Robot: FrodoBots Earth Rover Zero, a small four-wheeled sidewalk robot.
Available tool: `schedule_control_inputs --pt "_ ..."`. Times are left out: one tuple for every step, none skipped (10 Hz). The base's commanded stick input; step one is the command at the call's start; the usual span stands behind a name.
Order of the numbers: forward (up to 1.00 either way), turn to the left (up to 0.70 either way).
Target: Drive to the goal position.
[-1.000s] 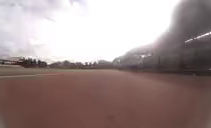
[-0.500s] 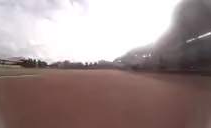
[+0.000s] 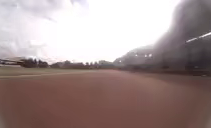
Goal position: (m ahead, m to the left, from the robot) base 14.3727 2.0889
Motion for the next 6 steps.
schedule_control_inputs --pt "0.7 0.0" --pt "0.7 0.0" --pt "0.7 0.0" --pt "0.7 0.0" --pt "0.7 0.0" --pt "0.7 0.0"
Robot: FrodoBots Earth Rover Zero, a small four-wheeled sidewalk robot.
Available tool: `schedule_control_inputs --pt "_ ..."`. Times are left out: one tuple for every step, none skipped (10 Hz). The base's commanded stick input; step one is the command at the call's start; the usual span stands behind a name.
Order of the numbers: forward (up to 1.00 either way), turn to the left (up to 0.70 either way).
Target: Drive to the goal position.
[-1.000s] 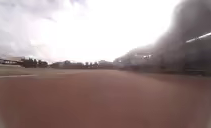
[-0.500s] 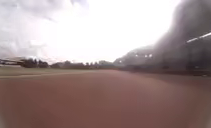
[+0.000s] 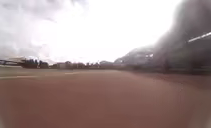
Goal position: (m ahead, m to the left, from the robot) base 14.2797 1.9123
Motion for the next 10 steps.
schedule_control_inputs --pt "0.7 0.0" --pt "0.7 0.0" --pt "0.7 0.0" --pt "0.7 0.0" --pt "0.7 0.0" --pt "0.7 0.0" --pt "0.7 0.0" --pt "0.7 0.0" --pt "0.7 0.0" --pt "0.7 0.0"
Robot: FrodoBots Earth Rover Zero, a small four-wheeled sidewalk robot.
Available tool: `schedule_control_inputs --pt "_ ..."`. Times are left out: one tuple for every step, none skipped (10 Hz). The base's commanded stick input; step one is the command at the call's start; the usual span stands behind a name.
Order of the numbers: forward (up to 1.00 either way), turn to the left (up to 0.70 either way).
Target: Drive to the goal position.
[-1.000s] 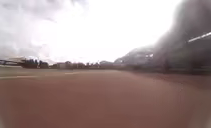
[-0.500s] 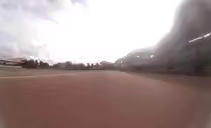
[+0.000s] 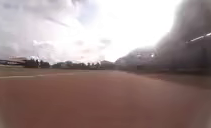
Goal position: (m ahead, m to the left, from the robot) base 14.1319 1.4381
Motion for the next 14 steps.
schedule_control_inputs --pt "0.7 0.0" --pt "0.7 0.0" --pt "0.7 0.0" --pt "0.7 0.0" --pt "0.7 0.0" --pt "0.7 0.0" --pt "0.7 0.0" --pt "0.7 0.0" --pt "0.7 0.0" --pt "0.7 0.0" --pt "0.7 0.0" --pt "0.7 0.0" --pt "0.7 0.0" --pt "0.7 0.0"
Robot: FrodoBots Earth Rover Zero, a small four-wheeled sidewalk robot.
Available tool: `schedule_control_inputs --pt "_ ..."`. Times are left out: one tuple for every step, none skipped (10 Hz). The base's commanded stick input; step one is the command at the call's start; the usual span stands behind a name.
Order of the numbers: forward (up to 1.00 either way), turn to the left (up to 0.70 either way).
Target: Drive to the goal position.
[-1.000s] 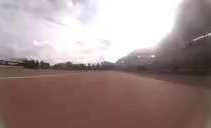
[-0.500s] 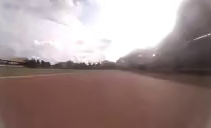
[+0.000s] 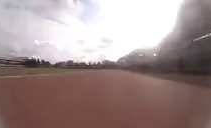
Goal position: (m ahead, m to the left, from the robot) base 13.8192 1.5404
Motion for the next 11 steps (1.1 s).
schedule_control_inputs --pt "0.7 0.0" --pt "0.7 0.0" --pt "0.7 0.0" --pt "0.7 0.0" --pt "0.7 0.0" --pt "0.7 0.0" --pt "0.7 0.0" --pt "0.7 0.0" --pt "0.7 0.0" --pt "0.7 0.0" --pt "0.7 0.0"
